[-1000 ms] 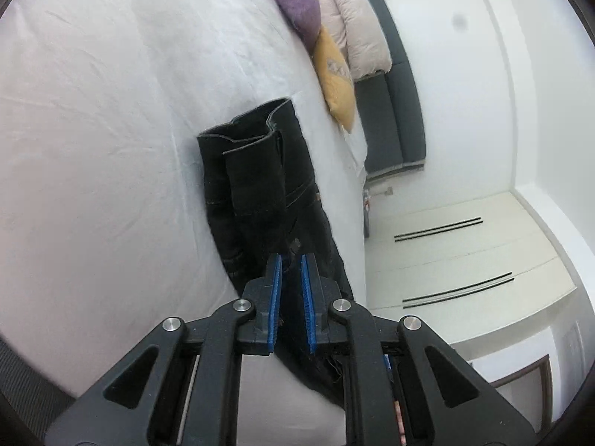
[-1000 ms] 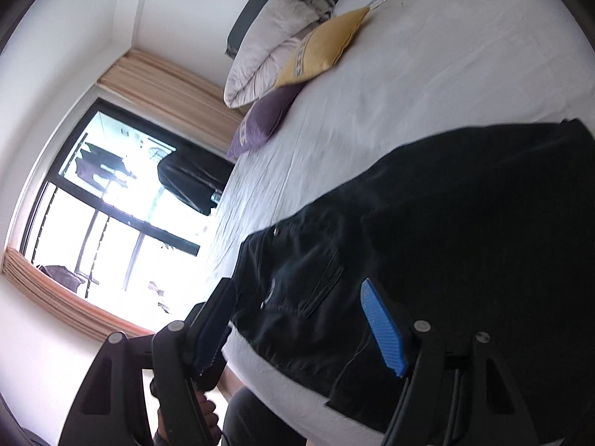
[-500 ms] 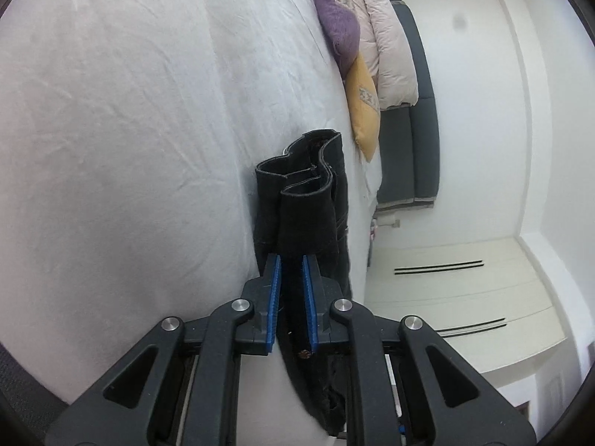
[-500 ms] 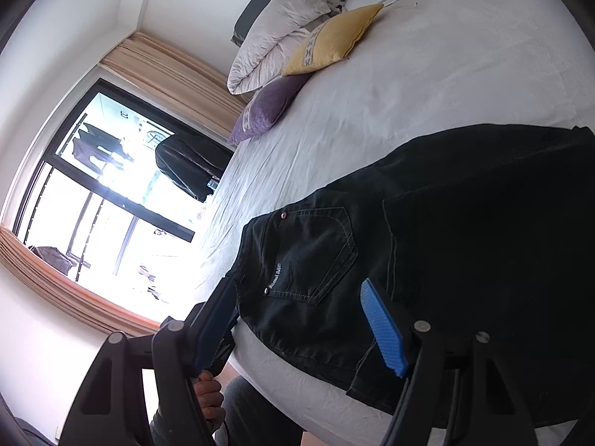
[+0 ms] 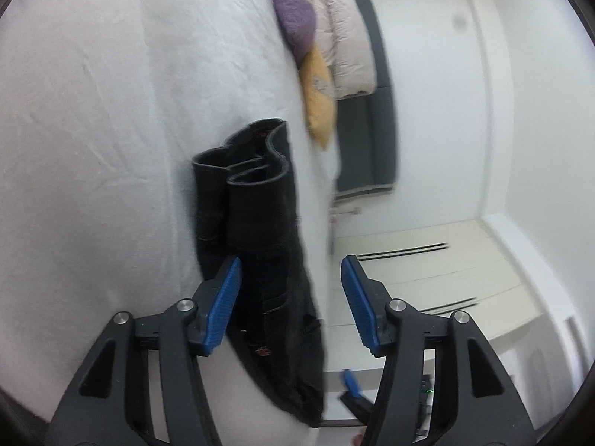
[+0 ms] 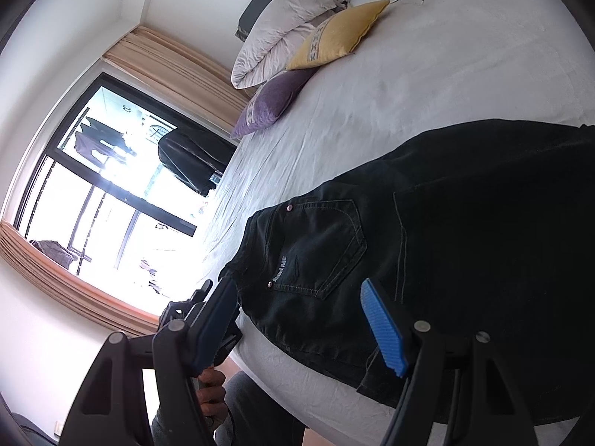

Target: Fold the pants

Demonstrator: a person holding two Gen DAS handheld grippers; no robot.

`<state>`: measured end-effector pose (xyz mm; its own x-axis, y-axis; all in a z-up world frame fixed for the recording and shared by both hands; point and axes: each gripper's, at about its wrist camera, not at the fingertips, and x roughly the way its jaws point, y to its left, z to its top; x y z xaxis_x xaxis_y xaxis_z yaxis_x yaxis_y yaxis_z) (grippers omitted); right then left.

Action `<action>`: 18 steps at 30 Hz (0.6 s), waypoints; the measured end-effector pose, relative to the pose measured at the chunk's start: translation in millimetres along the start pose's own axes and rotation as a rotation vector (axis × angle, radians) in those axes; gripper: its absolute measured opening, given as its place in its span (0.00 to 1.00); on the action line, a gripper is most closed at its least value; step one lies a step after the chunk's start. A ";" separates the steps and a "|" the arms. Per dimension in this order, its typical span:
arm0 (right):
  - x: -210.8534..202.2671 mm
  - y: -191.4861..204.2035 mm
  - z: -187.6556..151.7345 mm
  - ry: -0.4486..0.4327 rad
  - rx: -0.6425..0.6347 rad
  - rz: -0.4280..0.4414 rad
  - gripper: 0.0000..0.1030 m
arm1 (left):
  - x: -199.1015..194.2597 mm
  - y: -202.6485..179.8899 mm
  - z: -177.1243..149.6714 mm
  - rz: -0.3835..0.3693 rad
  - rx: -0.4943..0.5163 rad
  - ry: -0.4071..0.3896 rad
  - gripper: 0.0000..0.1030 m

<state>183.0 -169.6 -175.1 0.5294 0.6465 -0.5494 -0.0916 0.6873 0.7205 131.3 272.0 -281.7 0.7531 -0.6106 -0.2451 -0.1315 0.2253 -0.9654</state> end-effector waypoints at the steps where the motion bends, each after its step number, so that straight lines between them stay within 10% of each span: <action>1: -0.4 0.7 0.3 0.000 -0.002 0.000 0.71 | -2.0 -0.9 0.6 0.008 -0.008 -0.016 0.54; 12: -3.6 5.4 -0.8 -0.008 -0.013 0.007 0.70 | 6.8 -23.8 12.8 0.196 0.047 -0.011 0.73; 18: -2.8 3.9 -0.1 -0.012 -0.008 0.014 0.71 | 25.5 -29.4 23.3 0.123 0.040 0.017 0.92</action>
<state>181.0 -168.8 -170.8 0.5380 0.6524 -0.5338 -0.1063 0.6807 0.7248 169.4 267.5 -257.6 0.7221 -0.5890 -0.3628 -0.1956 0.3292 -0.9238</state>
